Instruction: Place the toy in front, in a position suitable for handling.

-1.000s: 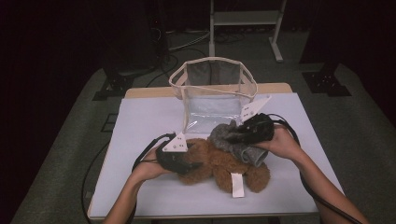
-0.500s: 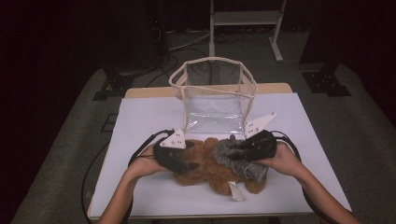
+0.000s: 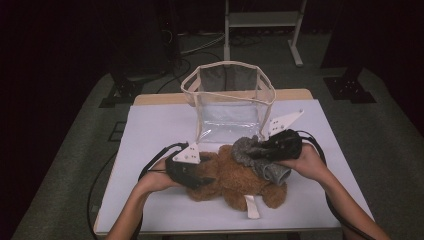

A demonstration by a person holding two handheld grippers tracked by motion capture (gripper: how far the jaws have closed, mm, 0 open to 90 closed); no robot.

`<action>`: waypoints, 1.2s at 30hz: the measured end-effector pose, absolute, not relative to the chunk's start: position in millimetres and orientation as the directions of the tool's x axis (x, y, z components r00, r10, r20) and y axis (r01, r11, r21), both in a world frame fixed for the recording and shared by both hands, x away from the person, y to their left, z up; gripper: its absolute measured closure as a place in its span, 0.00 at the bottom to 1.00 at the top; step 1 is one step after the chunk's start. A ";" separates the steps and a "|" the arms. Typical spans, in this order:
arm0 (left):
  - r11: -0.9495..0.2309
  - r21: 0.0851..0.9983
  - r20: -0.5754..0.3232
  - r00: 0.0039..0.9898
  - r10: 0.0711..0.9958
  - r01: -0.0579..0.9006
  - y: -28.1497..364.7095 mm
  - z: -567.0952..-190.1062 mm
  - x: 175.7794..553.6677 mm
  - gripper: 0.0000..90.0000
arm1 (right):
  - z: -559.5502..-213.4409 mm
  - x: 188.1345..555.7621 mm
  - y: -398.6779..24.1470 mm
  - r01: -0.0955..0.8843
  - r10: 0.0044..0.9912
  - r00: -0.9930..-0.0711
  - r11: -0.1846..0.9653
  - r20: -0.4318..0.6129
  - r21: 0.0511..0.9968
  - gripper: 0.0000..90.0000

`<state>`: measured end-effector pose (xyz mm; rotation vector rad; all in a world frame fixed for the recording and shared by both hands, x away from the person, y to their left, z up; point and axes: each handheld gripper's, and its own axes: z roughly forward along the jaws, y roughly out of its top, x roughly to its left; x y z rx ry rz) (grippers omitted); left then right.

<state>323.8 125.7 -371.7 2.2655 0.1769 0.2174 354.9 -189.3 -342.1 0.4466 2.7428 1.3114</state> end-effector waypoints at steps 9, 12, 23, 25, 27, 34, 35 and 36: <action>-0.659 0.751 0.114 0.978 0.172 0.029 123.4 -379.3 317.9 0.49 | -347.1 341.6 -185.5 0.224 0.265 -0.962 0.610 0.070 0.760 0.84; -0.662 0.749 0.119 0.979 0.164 0.020 122.3 -379.8 317.7 0.49 | -340.2 348.2 -169.5 0.202 0.243 -0.968 0.624 0.058 0.755 0.84; -0.652 0.758 0.106 0.981 0.163 0.026 126.6 -383.1 316.2 0.47 | -352.9 386.5 -135.4 0.225 0.225 -0.970 0.657 0.098 0.719 0.84; -0.650 0.760 0.104 0.981 0.163 0.027 126.4 -383.0 316.0 0.47 | -352.5 386.7 -150.9 0.263 0.268 -0.957 0.640 0.111 0.722 0.84; -0.649 0.760 0.105 0.981 0.164 0.027 126.6 -383.0 315.8 0.47 | -353.5 386.2 -169.4 0.284 0.297 -0.948 0.623 0.115 0.729 0.84; -0.642 0.766 0.106 0.980 0.170 0.028 126.6 -383.8 317.0 0.43 | -357.3 370.1 -221.1 0.355 0.356 -0.920 0.572 0.166 0.740 0.84; -0.643 0.765 0.109 0.980 0.169 0.026 125.6 -383.6 317.0 0.43 | -356.7 368.7 -222.1 0.353 0.356 -0.920 0.571 0.164 0.741 0.84; -0.652 0.758 0.119 0.980 0.162 0.016 124.1 -383.0 317.0 0.42 | -355.6 367.9 -221.7 0.344 0.351 -0.923 0.573 0.157 0.744 0.84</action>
